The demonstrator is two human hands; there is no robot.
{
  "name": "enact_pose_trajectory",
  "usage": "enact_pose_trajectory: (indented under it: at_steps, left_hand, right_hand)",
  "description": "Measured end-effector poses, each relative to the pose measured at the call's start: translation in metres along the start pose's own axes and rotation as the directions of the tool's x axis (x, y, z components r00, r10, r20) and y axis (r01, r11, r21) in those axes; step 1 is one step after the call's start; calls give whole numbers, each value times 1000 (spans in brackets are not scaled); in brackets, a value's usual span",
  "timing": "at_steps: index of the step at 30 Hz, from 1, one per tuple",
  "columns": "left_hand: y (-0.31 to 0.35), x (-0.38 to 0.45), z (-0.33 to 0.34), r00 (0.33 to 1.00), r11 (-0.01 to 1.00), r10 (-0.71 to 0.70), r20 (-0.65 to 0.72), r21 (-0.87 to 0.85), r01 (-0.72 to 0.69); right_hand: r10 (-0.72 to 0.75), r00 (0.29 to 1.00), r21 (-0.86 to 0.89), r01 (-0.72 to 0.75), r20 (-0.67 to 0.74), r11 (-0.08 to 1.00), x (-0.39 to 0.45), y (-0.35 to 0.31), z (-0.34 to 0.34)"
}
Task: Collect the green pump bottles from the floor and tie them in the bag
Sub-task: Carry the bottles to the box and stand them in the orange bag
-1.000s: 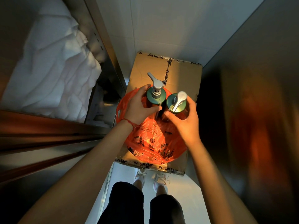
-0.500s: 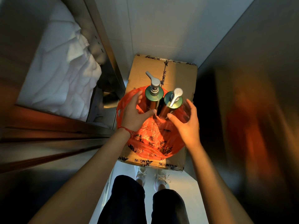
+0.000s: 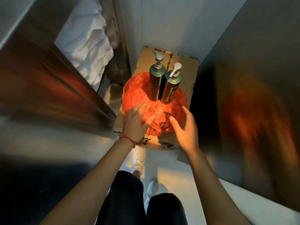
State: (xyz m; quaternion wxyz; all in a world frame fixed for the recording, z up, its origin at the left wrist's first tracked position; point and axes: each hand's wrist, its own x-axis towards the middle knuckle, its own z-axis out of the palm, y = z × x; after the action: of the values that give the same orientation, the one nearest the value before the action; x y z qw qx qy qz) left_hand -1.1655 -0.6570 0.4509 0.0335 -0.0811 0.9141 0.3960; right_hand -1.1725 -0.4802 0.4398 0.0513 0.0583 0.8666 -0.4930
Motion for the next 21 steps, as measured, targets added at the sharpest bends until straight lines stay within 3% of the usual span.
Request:
enact_pose_trajectory:
  at_steps: [5,11,16,21]
  left_hand:
    - [10,-71,8,1000,997,21,0,81,-21]
    - [13,-139,9,991,966,129,18,223,-130]
    - [4,-171,13,971,940,134,200,284,-188]
    - [8,-197,18,910,871,226,347,346,-348]
  right_hand:
    - [-94,992,-138,104,82,985,-70,8,-17]
    - [1,993,-332,39,118,942,-144,15,-36]
    - [37,999,-440,-31,6,898,-196,22,-55]
    - [155,976,-387,-204,-154,899,-252,29,-68]
